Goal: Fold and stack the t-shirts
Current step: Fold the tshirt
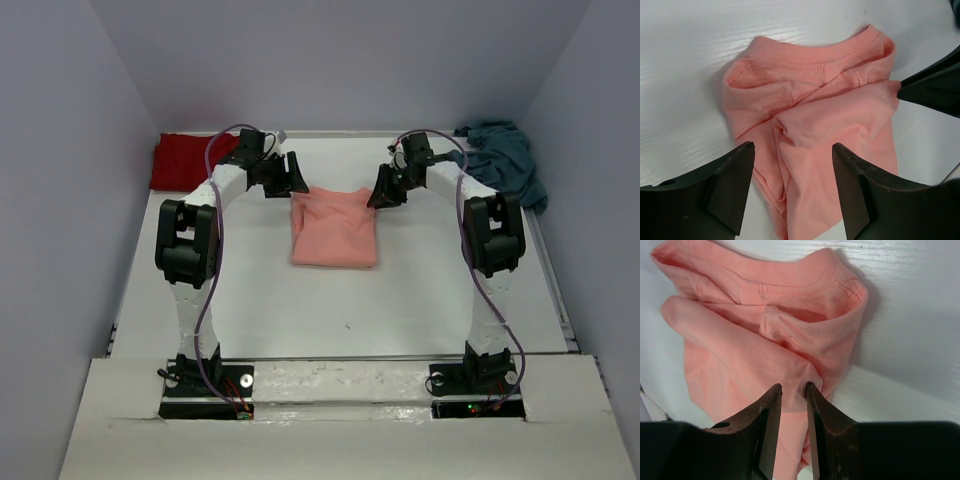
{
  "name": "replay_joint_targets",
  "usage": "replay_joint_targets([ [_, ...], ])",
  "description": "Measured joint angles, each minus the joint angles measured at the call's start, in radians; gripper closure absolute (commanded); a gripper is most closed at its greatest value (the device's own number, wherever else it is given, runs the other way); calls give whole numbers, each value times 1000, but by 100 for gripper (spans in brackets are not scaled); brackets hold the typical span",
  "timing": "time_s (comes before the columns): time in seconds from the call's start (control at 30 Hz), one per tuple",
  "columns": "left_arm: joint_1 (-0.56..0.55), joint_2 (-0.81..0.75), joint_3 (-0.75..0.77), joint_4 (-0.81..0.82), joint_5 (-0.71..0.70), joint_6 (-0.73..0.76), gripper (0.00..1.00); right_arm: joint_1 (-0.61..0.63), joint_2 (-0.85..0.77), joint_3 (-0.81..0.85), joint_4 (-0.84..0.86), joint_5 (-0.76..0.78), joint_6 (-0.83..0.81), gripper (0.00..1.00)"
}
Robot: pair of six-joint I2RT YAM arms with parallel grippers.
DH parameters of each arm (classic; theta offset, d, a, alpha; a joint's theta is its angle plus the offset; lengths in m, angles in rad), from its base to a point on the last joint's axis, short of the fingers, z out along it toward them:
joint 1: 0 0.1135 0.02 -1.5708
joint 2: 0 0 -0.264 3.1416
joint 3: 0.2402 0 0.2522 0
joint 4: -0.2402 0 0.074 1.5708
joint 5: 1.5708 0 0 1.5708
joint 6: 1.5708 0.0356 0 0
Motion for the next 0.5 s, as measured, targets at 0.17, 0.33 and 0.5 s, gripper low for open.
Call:
replay_joint_targets([
  [0.17, 0, 3, 5, -4, 5, 0, 28, 0, 5, 1, 0, 0, 1, 60],
  [0.33, 0, 21, 24, -4, 9, 0, 28, 0, 5, 3, 2, -3, 5, 96],
  [0.5, 0, 22, 24, -6, 10, 0, 28, 0, 5, 3, 2, -6, 8, 100],
])
